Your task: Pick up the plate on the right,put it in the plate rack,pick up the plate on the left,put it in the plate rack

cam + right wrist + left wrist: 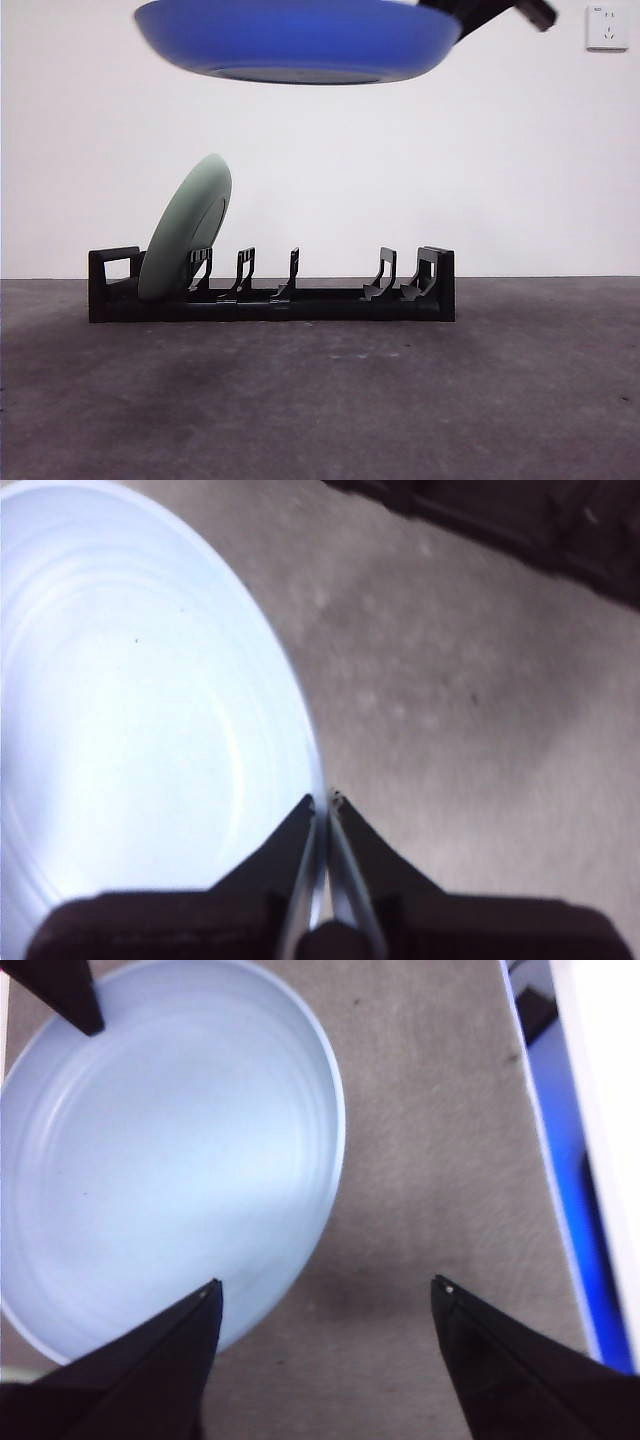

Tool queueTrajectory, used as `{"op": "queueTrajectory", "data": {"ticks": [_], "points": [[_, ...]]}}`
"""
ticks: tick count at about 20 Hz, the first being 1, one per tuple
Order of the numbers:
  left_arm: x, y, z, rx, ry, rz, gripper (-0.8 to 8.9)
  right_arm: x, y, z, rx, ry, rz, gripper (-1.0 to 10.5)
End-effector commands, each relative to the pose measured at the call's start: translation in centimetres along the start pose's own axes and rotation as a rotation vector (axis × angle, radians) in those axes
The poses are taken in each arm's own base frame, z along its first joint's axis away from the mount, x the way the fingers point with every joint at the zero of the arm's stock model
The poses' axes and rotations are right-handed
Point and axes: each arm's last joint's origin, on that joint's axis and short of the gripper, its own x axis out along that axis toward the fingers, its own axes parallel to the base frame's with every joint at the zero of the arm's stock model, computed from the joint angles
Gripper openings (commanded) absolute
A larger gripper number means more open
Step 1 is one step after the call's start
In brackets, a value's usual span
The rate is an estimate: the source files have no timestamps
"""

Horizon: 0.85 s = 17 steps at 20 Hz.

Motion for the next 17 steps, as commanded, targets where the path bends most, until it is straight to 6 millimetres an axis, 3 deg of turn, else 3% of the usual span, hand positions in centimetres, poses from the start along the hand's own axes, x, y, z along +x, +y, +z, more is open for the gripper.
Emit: {"op": "queueTrajectory", "data": {"ticks": [1,8,12,17], "points": [[1.0,0.2,0.7,0.093,0.042,0.039,3.55,-0.1,0.1,-0.4,-0.017,0.027,0.025,-0.2],[3.6,0.3,1.6,0.143,0.103,-0.001,3.21,-0.1,0.4,-0.6,-0.019,0.051,0.072,-0.2],[3.9,0.3,1.6,0.148,0.129,-0.003,0.06,-0.2,0.3,-0.7,-0.017,0.056,0.07,-0.2],[4.0,0.3,1.6,0.136,0.13,-0.003,-0.09,-0.2,0.3,-0.6,-0.019,0.051,0.071,-0.2]]}}
